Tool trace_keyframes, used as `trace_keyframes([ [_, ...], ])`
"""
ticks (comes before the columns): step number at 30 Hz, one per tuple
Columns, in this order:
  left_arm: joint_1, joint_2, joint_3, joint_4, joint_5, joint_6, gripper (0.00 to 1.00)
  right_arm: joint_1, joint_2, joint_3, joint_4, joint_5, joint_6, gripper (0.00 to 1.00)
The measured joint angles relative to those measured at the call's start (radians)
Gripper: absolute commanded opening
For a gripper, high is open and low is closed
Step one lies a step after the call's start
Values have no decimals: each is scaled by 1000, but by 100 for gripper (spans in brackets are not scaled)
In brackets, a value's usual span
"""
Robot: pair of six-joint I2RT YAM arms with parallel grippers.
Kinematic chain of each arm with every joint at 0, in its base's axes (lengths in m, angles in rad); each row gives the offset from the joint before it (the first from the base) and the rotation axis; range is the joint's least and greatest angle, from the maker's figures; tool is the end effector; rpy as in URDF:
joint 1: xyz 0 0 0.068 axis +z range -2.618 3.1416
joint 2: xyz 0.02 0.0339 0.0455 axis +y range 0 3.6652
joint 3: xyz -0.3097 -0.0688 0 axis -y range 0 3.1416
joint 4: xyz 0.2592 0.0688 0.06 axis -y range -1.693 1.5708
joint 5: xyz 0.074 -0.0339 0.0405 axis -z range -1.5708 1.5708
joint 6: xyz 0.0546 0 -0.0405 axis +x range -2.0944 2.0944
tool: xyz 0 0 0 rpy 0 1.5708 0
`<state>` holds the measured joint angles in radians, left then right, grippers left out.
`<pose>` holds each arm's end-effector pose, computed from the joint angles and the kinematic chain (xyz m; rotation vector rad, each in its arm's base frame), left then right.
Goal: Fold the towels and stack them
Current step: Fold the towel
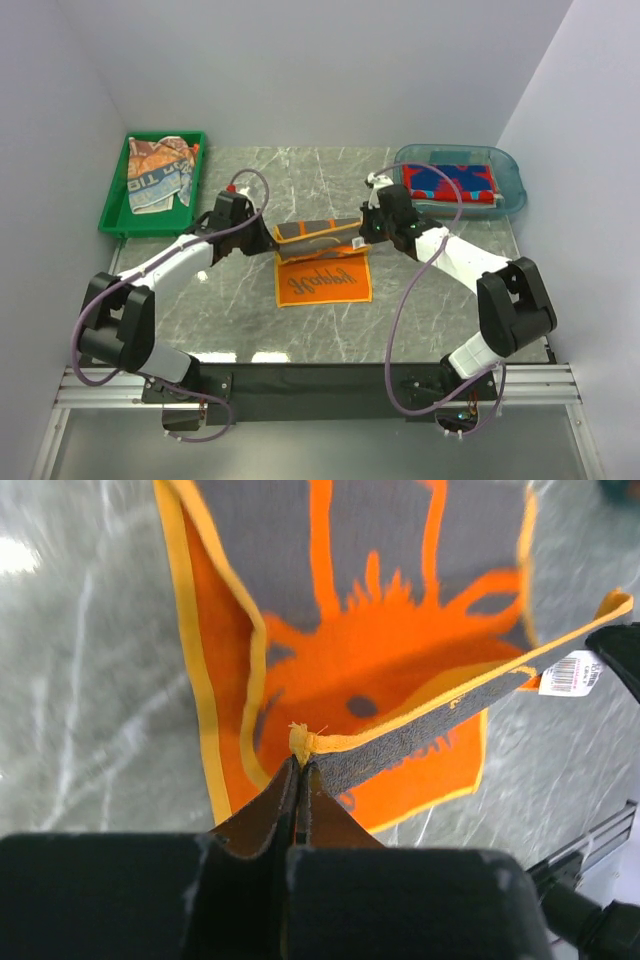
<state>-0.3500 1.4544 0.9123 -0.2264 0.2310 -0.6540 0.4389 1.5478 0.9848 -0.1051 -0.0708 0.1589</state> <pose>0.3042 -0.1244 0.2504 -0.2509 2.4309 -0.7464 0.3287 0.1586 0.2559 -0.3549 2.2398 0.4004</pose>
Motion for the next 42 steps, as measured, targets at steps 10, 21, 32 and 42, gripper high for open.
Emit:
trace_keyframes([
  [10,-51,-56,-106,1,-64,-48,1,17,-58,-170,42,-31,112,0],
  [21,-53,-24,3,-57,-132,-38,1,17,-60,-165,54,-27,139,0],
  [32,-79,-27,-92,-55,-144,-42,18,12,-99,-265,91,-21,170,44],
  [42,-212,-159,-235,-74,-152,-101,78,37,-290,-346,40,-16,196,54],
])
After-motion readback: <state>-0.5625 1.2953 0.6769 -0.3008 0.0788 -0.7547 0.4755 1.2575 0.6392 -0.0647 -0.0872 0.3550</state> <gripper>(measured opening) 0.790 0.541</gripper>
